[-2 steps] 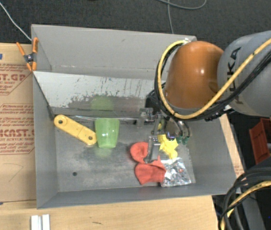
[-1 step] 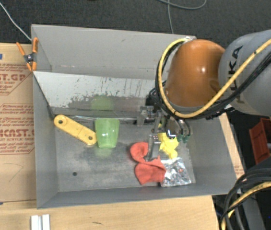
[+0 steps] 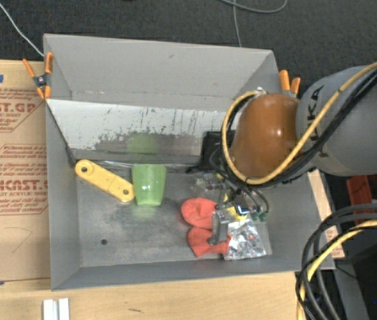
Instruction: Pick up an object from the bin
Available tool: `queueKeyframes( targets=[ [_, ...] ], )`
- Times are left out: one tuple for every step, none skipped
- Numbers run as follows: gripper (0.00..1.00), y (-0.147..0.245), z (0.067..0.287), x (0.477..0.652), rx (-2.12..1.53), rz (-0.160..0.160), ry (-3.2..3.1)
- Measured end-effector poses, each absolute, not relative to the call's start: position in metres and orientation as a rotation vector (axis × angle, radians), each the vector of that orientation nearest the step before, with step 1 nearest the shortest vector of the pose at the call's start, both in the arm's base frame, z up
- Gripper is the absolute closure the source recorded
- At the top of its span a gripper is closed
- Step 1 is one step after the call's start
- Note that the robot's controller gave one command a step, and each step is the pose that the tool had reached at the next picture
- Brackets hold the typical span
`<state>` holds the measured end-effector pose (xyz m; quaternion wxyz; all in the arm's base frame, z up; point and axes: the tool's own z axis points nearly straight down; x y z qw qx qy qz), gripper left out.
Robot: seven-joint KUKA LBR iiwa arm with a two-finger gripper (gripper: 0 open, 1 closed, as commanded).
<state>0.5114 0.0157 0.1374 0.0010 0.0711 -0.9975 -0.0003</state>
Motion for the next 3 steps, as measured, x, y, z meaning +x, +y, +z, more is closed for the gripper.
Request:
queueKeyframes(
  targets=[
    [0.00,0.029,0.098,0.479,0.066,-0.005,-3.138],
    [0.00,0.018,0.070,0.504,0.286,-0.001,-3.127],
    [1.00,-0.034,0.070,0.503,0.193,-0.006,-3.134]
  ],
)
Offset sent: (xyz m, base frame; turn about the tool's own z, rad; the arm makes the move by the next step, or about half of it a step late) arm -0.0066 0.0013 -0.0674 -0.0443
